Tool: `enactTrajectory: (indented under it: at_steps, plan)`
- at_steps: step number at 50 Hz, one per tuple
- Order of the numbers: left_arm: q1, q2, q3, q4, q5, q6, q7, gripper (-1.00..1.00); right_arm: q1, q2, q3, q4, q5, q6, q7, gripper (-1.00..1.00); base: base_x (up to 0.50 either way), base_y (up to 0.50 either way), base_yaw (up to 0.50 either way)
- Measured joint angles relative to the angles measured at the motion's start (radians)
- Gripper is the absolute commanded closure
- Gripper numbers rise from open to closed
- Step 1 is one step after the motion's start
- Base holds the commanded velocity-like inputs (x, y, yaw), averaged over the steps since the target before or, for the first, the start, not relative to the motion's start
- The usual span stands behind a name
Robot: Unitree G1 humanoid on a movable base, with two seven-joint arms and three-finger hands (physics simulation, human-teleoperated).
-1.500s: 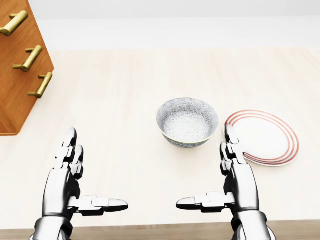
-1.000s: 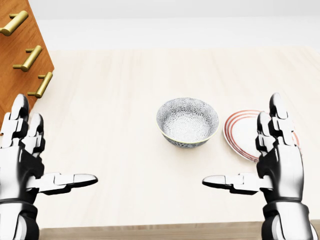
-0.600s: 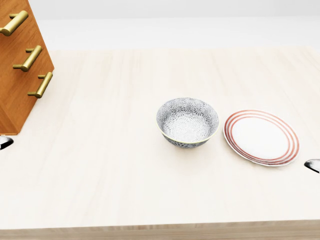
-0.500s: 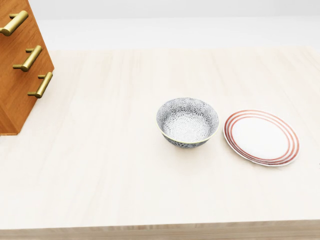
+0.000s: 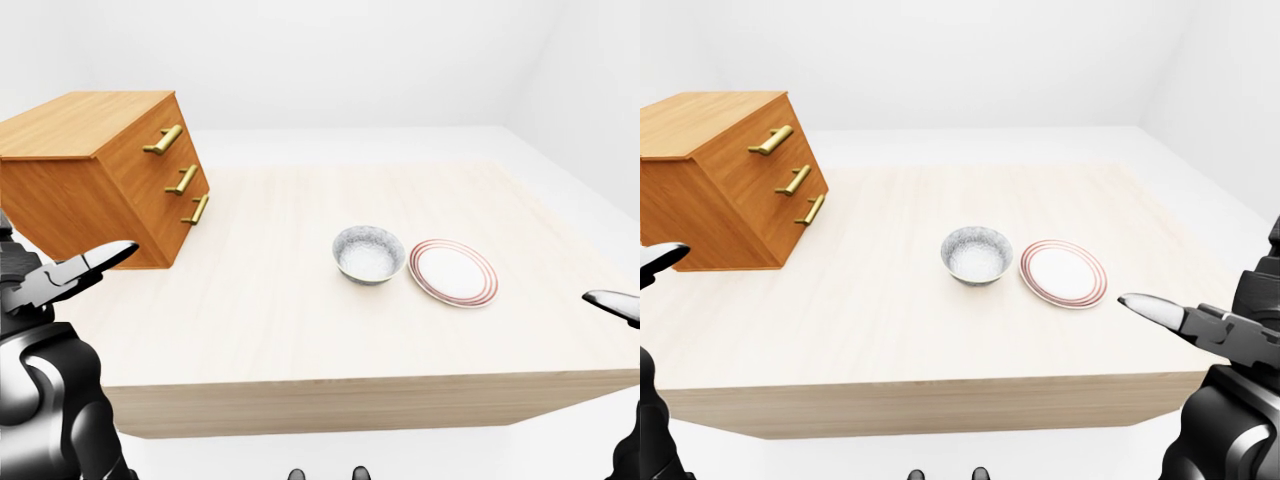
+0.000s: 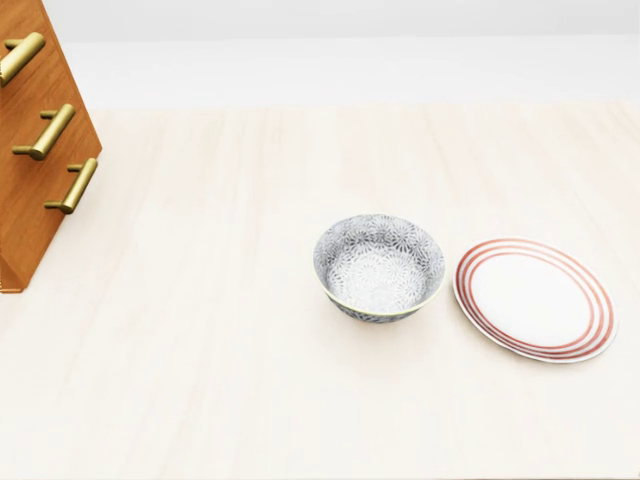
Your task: Put the bowl on top of the cabinet.
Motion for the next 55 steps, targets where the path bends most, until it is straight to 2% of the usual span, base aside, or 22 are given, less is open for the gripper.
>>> enactTrajectory:
  at_steps: [27, 40, 55]
  plan:
    - [0.001, 0.001, 0.003, 0.004, -0.004, 0.000, 0.007, -1.00, 0.008, 0.003, -0.003, -0.006, 0.015, 0.000, 0.009, -1.00, 0.50, 0.00, 0.00]
    - [0.004, 0.000, 0.004, -0.005, -0.004, 0.000, 0.008, -1.00, 0.016, 0.011, 0.003, -0.018, -0.014, 0.000, 0.028, -1.00, 0.01, 0.00, 0.00]
    - [0.006, -0.002, 0.005, -0.008, -0.002, 0.000, 0.005, -1.00, 0.021, 0.022, 0.017, -0.022, -0.048, 0.000, 0.060, -1.00, 0.00, 0.26, 0.00]
